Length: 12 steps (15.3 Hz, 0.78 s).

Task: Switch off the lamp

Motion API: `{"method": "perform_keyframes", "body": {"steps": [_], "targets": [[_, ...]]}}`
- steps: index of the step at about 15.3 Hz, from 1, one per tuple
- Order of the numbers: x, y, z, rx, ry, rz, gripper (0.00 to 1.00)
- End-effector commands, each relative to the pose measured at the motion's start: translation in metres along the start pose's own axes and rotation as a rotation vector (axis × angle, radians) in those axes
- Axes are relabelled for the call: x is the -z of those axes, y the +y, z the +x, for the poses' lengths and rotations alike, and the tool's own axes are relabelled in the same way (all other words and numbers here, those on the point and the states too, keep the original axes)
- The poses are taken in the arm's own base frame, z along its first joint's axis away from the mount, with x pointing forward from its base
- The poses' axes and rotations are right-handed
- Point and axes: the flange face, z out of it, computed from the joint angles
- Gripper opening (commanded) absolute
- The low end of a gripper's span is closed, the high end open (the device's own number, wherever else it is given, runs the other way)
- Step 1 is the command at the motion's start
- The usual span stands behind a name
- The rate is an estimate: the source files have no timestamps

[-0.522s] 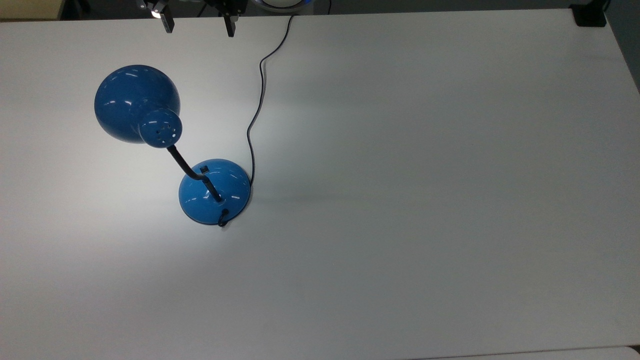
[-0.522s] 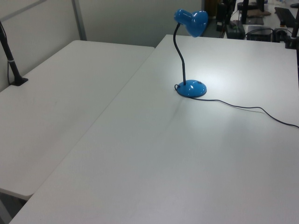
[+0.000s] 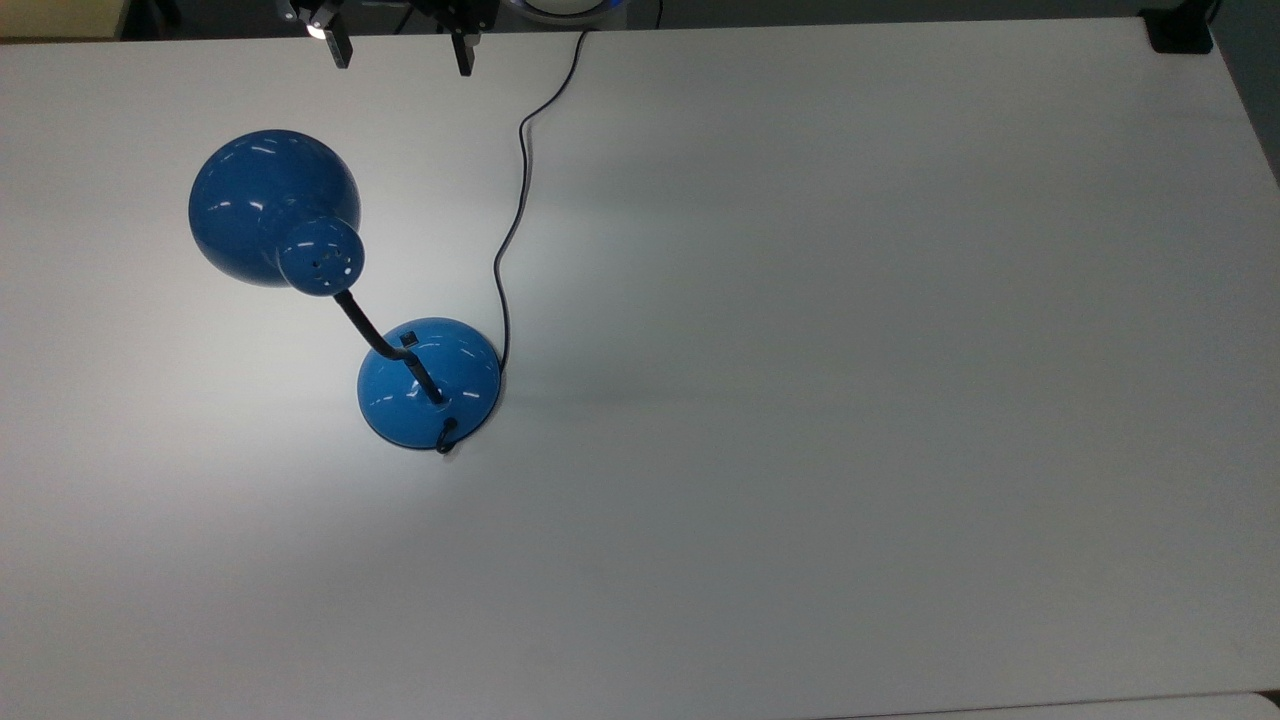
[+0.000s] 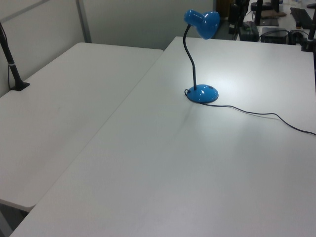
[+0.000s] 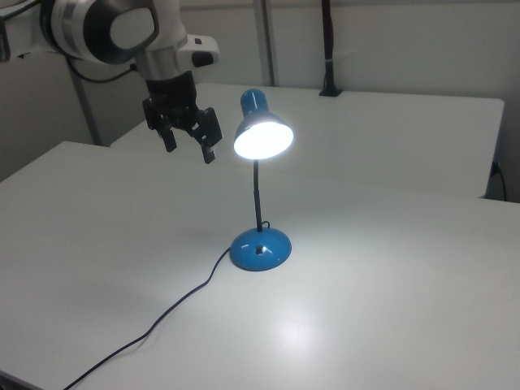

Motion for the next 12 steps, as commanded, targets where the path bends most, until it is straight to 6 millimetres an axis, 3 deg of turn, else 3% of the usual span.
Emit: {"method": "perform_keyframes", "body": {"steps": [1, 3, 9, 11, 12], "targets": [[0.001, -0.003, -0.002, -0.004, 0.011, 0.005, 1.00], [0.003, 0.001, -0.003, 0.018, 0.011, 0.005, 1.00], [-0.004, 0.034, -0.023, 0.440, -0.127, 0.015, 1.00], [-0.022, 0.043, -0.025, 0.481, -0.176, -0.037, 1.00], [-0.038, 0.048, -0.026, 0.487, -0.208, -0.076, 0.90]]}}
